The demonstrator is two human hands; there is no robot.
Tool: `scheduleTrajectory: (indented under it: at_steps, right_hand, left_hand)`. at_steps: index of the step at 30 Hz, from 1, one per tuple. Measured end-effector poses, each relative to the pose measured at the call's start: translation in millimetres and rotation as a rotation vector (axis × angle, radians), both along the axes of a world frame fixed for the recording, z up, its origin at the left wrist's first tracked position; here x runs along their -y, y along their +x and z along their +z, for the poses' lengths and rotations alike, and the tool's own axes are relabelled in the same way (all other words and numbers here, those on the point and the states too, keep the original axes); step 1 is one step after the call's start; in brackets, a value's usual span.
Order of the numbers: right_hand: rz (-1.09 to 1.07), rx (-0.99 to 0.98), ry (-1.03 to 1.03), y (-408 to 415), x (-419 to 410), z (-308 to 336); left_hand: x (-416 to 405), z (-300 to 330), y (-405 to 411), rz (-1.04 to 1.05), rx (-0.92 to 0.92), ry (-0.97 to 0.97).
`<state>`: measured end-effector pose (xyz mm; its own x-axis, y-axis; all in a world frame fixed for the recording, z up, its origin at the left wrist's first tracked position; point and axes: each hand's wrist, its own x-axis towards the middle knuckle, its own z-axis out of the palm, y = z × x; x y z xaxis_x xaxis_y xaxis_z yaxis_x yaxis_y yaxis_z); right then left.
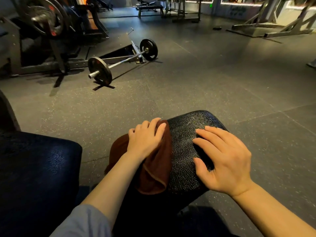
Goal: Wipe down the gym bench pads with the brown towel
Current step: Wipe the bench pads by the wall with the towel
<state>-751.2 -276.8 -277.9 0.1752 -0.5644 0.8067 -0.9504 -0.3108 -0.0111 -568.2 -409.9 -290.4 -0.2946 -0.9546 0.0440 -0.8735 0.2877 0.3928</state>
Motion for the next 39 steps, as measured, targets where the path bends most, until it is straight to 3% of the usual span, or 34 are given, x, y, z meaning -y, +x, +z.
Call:
scheduleTrajectory:
  at_steps: [6, 14, 21, 26, 34, 39]
  right_hand:
    - [-0.031, 0.041, 0.017, 3, -4, 2]
    - [-0.093, 0.059, 0.036, 4, -7, 5]
    - [-0.119, 0.071, 0.068, 5, -10, 3]
    - [-0.099, 0.086, 0.036, 6, -8, 2]
    - [-0.052, 0.154, -0.037, 6, -6, -4]
    - [-0.034, 0.168, -0.05, 3, -4, -7]
  left_hand:
    - [-22, 19, -72, -0.263, -0.029, -0.161]
    - [-60, 12, -38, -0.431, -0.096, -0.152]
    - [-81, -17, 39, -0.162, -0.004, 0.054]
    - [-78, -7, 25, -0.135, 0.023, 0.086]
    - [-65, 23, -62, -0.499, 0.078, -0.191]
    - [-37, 37, -80, -0.678, -0.014, -0.18]
